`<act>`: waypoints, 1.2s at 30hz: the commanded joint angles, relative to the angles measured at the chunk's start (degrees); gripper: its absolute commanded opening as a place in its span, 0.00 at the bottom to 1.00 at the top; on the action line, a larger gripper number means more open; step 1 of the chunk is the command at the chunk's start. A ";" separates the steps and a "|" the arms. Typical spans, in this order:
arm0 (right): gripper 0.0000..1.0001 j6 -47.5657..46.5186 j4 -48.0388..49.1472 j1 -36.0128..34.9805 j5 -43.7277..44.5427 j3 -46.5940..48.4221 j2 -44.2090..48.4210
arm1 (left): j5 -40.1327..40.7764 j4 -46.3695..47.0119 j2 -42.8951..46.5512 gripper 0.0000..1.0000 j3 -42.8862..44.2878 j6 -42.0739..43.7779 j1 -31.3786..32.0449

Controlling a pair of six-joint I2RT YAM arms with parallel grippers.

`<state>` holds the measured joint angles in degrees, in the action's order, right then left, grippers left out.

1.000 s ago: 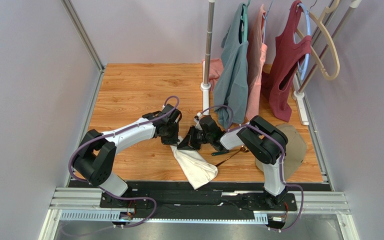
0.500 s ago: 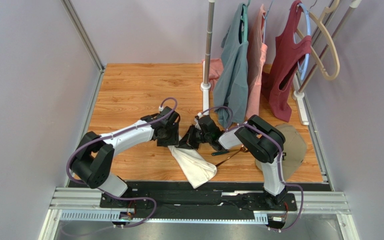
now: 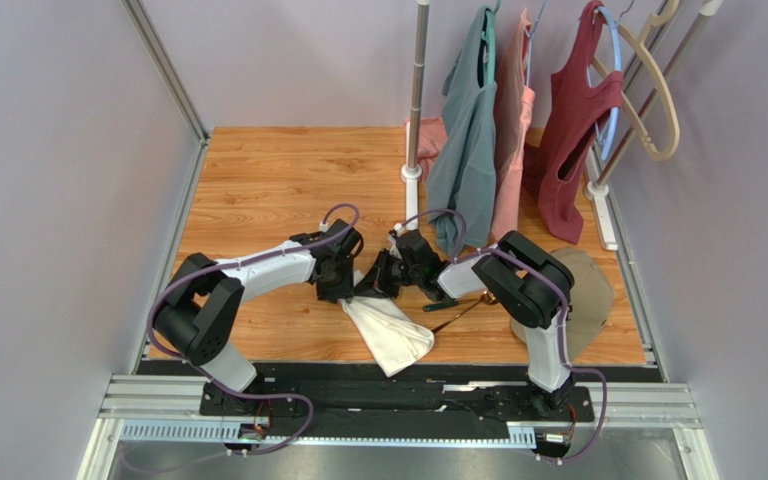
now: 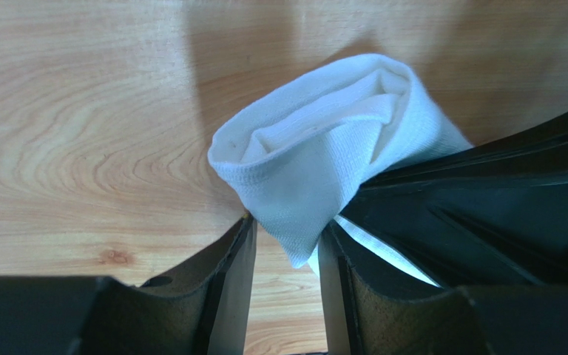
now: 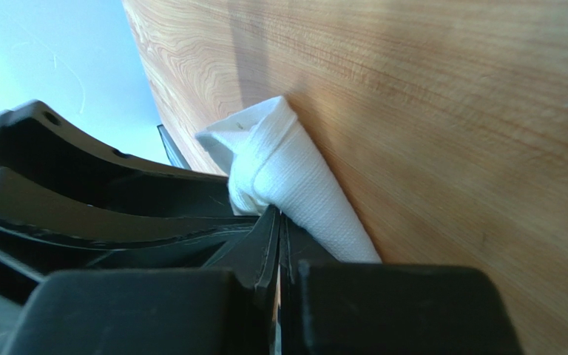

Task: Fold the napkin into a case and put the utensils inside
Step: Grasp the top corner of the smaller rectangle folded napkin from the folded napkin.

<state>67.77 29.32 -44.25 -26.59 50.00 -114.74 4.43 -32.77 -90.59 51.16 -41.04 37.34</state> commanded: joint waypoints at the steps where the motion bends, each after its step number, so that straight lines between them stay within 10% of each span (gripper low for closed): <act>1: 0.00 -3.43 -2.95 -0.57 1.46 0.36 2.32 | 1.73 1.39 -1.70 0.45 2.02 -0.53 -0.43; 9: 0.00 -7.12 -6.73 -1.01 1.45 0.63 3.73 | 0.77 4.20 -1.62 0.28 0.44 -0.89 -0.52; 36: 0.00 -40.26 -44.70 5.13 12.70 -0.33 25.44 | -2.76 4.47 2.78 0.30 -1.85 -0.80 -0.60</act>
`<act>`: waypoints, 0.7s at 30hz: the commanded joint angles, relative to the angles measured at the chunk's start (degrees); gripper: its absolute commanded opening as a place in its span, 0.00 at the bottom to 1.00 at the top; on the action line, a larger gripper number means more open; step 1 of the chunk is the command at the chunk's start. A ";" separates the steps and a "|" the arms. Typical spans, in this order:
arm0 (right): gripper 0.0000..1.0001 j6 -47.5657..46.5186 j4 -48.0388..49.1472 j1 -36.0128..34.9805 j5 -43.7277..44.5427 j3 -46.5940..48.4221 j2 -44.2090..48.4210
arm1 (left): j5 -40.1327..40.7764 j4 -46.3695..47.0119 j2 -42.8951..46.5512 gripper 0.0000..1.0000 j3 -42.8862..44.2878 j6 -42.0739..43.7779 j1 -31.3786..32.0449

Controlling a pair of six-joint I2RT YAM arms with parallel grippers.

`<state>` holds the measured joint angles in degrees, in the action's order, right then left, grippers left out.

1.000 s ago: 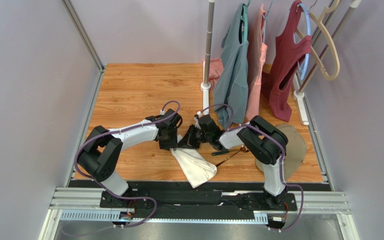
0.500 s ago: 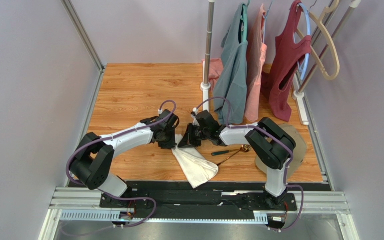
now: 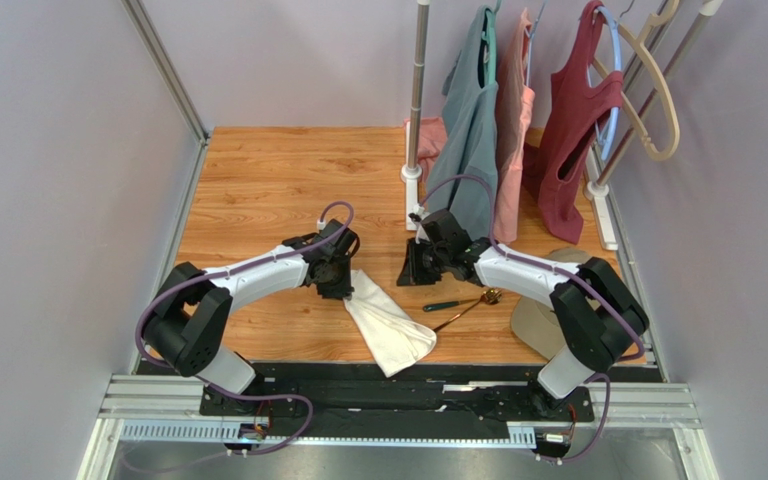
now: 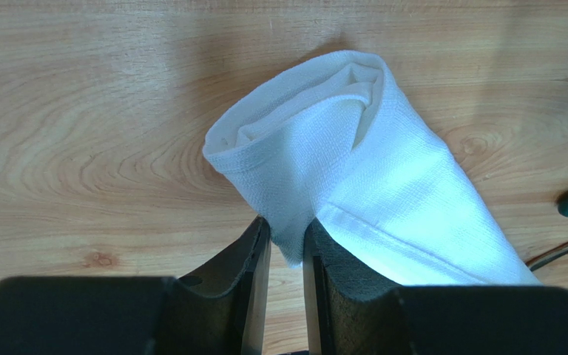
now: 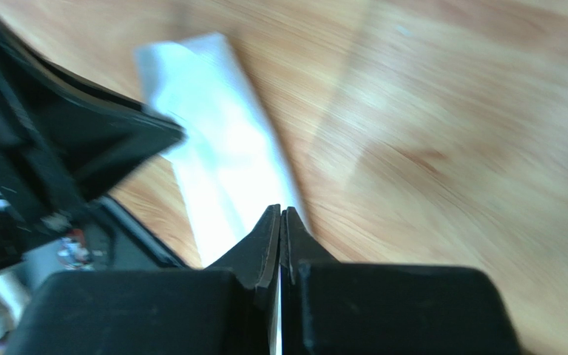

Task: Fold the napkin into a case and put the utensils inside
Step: Grasp the top corner of the smaller rectangle folded napkin from the folded napkin.

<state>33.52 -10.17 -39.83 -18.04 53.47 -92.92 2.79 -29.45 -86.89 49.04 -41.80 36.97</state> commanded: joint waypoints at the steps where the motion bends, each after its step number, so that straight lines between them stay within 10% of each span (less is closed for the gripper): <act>1: 0.00 -6.01 -5.21 0.81 4.42 -5.29 4.06 | -1.29 1.50 -1.08 0.30 0.18 -0.12 -0.23; 6: 0.02 -7.14 -4.51 0.72 2.23 -6.01 5.29 | -1.73 2.03 -1.26 0.29 -0.08 -0.12 -0.23; 13: 0.40 -5.13 3.56 0.64 -1.80 -5.22 7.59 | -2.35 2.47 -1.44 0.27 0.01 -0.38 -0.23; 21: 0.43 -18.12 17.88 -7.09 -3.95 -0.83 0.11 | -5.42 3.79 -1.44 0.27 -1.05 -0.82 -0.58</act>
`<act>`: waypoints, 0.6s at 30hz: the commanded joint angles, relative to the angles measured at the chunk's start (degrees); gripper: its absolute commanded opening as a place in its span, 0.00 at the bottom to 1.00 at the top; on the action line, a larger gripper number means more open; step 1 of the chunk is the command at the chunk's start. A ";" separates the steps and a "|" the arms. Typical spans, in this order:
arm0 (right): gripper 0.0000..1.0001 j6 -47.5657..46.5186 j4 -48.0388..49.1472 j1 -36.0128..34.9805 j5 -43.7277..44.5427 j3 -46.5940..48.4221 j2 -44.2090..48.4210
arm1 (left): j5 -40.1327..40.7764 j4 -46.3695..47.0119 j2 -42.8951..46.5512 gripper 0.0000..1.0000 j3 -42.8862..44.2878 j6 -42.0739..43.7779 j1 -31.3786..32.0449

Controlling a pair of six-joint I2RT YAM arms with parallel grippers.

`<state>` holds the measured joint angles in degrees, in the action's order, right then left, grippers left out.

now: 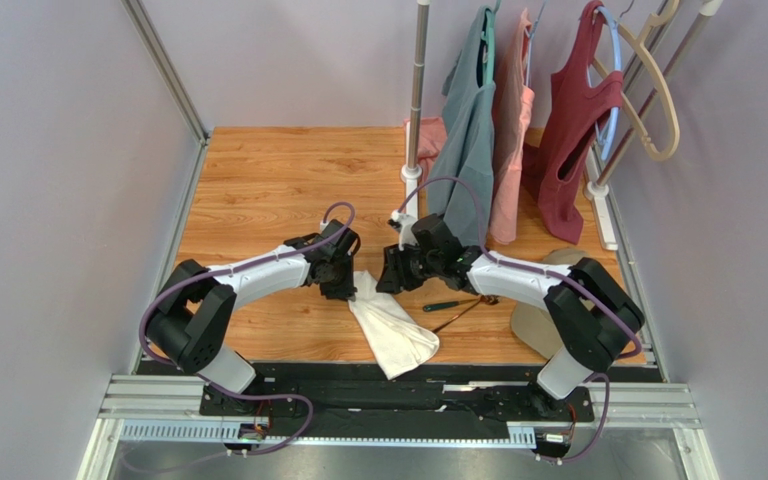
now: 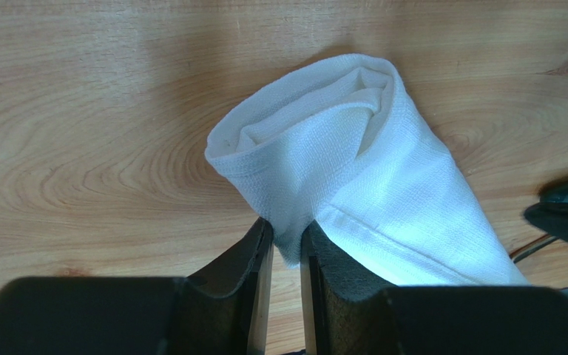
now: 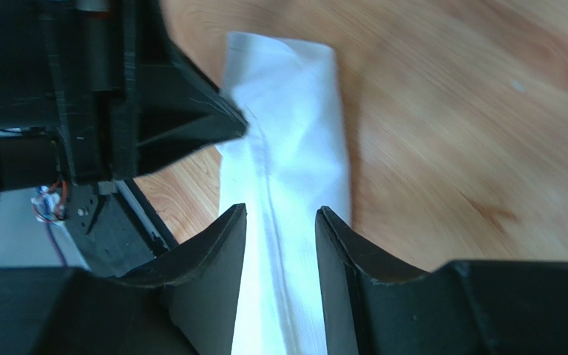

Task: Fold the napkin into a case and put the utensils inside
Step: Grasp the top corner of the smaller rectangle folded napkin from the folded napkin.

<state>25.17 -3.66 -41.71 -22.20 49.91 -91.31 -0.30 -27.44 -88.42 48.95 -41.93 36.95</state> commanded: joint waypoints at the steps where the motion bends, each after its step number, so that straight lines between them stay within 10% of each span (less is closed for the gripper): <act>1: 0.43 -12.57 12.61 -6.44 1.44 2.56 -1.59 | -2.52 1.86 0.09 0.27 -1.05 -0.78 -0.48; 18: 0.45 -30.97 31.17 -14.71 15.69 -7.01 -7.65 | -7.35 5.82 -0.53 0.26 -4.04 -1.66 -2.67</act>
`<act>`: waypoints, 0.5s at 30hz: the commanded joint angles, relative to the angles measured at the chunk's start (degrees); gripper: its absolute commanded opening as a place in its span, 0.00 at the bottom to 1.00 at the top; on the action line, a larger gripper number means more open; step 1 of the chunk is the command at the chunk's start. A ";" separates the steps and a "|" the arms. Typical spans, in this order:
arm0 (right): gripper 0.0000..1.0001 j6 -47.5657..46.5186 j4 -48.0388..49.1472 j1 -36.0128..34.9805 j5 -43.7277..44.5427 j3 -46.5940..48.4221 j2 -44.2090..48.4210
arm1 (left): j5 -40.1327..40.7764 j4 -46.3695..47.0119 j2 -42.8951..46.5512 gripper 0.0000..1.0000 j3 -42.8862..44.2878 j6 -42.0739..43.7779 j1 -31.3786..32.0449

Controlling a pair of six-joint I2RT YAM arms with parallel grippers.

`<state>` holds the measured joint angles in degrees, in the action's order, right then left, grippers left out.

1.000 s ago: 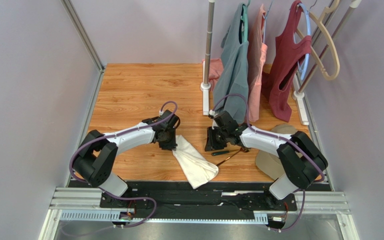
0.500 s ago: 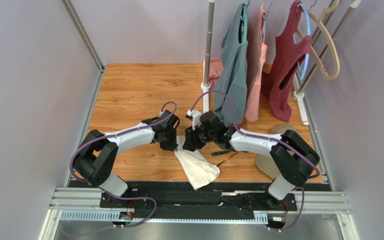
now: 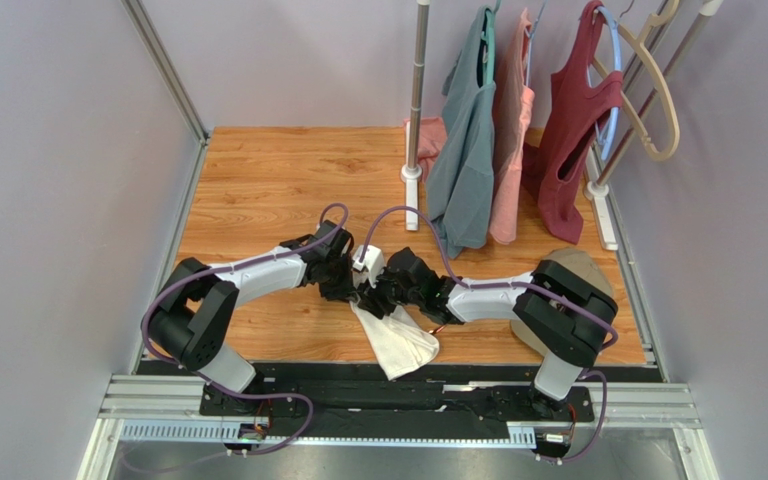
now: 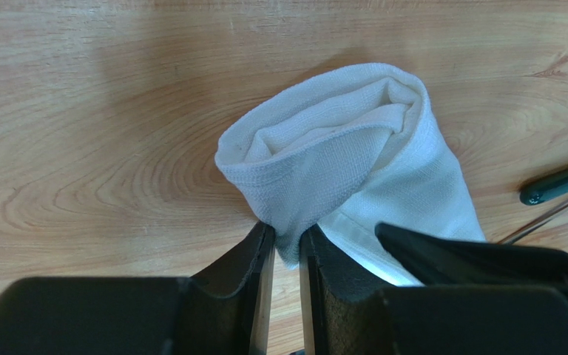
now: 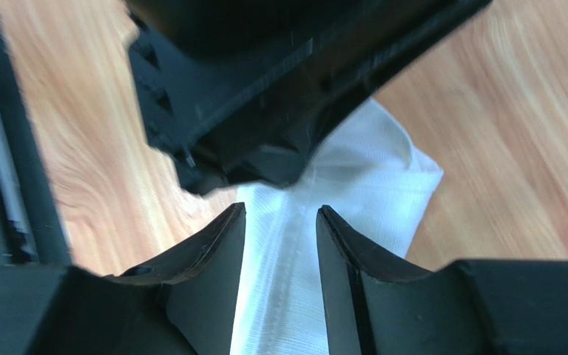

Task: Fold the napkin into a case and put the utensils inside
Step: Grasp the top corner of the smaller rectangle folded napkin from the folded napkin.

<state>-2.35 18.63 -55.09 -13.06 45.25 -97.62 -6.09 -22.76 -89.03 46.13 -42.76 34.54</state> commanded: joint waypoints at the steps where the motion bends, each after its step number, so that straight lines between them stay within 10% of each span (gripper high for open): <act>1: 0.44 -3.71 9.22 -1.34 6.47 -2.54 -2.12 | -1.56 1.23 0.18 0.26 -1.30 -0.83 -0.27; 15: 0.31 -7.23 6.24 -3.09 15.87 -1.48 -6.96 | -2.18 0.79 0.97 0.25 -1.13 -0.92 -0.44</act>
<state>-7.05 25.21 -57.63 -3.11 43.03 -102.28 -7.40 -22.00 -89.01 45.78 -43.20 34.04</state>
